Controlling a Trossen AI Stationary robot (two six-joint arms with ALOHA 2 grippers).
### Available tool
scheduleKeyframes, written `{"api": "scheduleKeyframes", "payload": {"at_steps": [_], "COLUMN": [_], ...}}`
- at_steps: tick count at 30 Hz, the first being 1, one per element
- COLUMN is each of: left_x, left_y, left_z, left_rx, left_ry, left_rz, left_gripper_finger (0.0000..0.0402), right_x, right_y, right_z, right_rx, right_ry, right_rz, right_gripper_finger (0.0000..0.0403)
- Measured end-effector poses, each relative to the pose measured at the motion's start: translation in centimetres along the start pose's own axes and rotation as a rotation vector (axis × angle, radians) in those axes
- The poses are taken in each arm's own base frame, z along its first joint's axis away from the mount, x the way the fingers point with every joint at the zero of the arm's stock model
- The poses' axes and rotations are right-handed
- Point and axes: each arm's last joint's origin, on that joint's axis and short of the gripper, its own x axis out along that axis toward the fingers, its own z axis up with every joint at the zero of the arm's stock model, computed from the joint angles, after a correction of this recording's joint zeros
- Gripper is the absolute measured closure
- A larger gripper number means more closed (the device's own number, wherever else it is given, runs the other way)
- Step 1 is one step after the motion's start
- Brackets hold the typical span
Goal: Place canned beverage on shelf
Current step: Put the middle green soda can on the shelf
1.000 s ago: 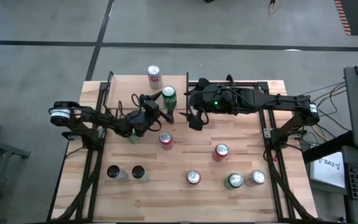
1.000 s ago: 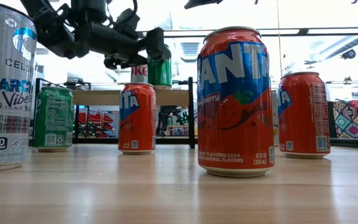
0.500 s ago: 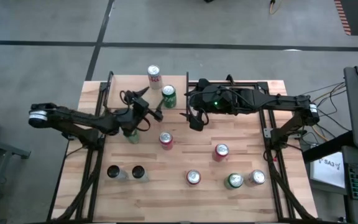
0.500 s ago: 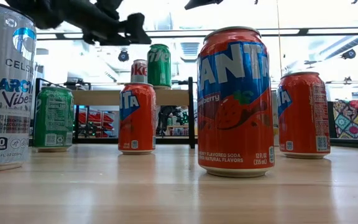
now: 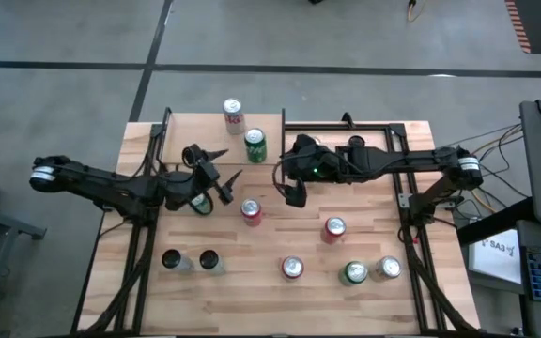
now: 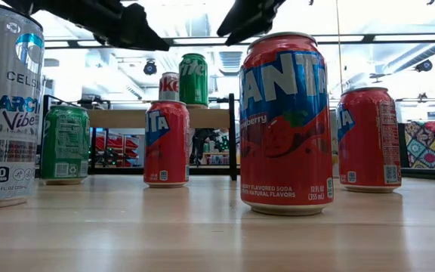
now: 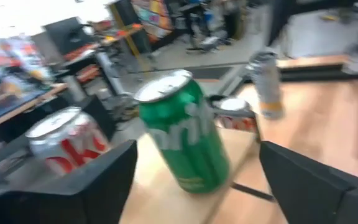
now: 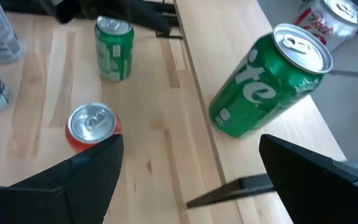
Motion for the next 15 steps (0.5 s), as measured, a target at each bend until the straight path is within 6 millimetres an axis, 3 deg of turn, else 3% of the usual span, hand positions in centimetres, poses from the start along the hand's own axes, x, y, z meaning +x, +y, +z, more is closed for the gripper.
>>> {"api": "scheduleKeyframes", "payload": {"at_steps": [4,7,12,14,15], "left_x": [-0.1,0.1,0.6,0.8,0.9], "left_y": [-0.2,-0.4,-1.0,-1.1,-1.0], "left_z": [-0.3,-0.5,-1.2,-1.3,-1.3], "left_rx": [0.053,0.102,0.228,0.249,0.257], "left_ry": [0.016,0.028,0.058,0.065,0.067], "left_rz": [-0.075,-0.083,-0.093,-0.090,-0.085], "left_gripper_finger": [0.0163,0.0235,0.0380,0.0388,0.0390], "right_x": [1.0,1.6,2.4,2.5,2.6], "right_y": [0.3,0.4,0.5,0.6,0.6], "right_z": [-1.0,-1.6,-2.7,-2.9,-2.9], "right_rx": [-0.042,-0.068,-0.087,-0.089,-0.099], "right_ry": [-0.014,-0.027,-0.027,-0.036,-0.044], "right_rz": [-0.004,-0.008,0.009,0.011,0.008], "right_gripper_finger": [0.0074,0.0125,0.0269,0.0349,0.0370]}}
